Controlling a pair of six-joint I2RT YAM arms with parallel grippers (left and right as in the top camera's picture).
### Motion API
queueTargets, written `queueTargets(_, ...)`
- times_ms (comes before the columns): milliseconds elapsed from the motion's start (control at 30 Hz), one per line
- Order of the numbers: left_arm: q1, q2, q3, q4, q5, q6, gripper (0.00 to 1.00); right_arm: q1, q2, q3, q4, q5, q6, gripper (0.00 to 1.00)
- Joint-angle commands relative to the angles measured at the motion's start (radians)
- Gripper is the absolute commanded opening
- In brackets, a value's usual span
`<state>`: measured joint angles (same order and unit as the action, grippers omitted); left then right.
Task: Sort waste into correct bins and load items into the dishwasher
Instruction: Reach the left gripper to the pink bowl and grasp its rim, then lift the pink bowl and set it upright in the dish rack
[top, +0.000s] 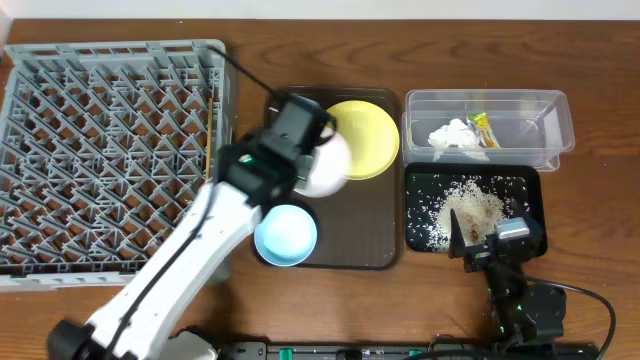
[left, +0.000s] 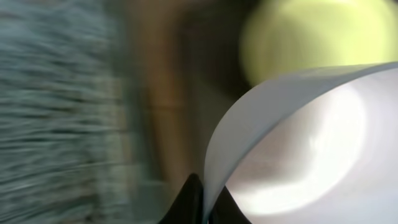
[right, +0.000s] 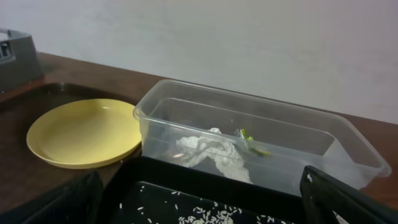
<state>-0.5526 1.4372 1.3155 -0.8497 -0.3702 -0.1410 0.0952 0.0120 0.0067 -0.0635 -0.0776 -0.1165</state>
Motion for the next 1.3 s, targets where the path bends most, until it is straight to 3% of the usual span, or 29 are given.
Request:
queueTargets(0,0.051,-0.006,0.002,-0.038,-0.451,0.039,0.06,-0.002,-0.006,-0.001,-0.004,-0.002,0.011,0.99)
queueTargets(67,0.084,0.0,-0.008,-0.092,-0.544,0.007,0.06,-0.002,-0.006,-0.001,-0.004,-0.002,0.011,0.99)
queueTargets(167,0.143,0.011,-0.05,-0.167,-0.726,-0.144,0.06,-0.002,-0.006,-0.001,-0.004,-0.002,0.011,0.99)
queueTargets(267,0.205,0.023,-0.066,-0.104,-0.809,-0.156,0.06,-0.002,-0.006,-0.001,-0.004,-0.002,0.011,0.99)
queueTargets(567,0.359,0.139,-0.066,0.363,-0.763,0.085,0.06,-0.002,-0.006,-0.001,-0.004,-0.002,0.011,0.99)
queueTargets(800,0.365,0.322,-0.066,0.741,-0.77,0.484,0.06,-0.002,-0.006,-0.001,-0.004,-0.002,0.011,0.99)
queueTargets(900,0.369,0.384,-0.066,0.802,-0.811,0.534,0.06,-0.002,-0.006,-0.001,-0.004,-0.002,0.011,0.99)
queueTargets(1267,0.401,0.424,-0.066,0.803,-0.848,0.533,0.06,-0.002,-0.006,-0.001,-0.004,-0.002,0.011,0.99)
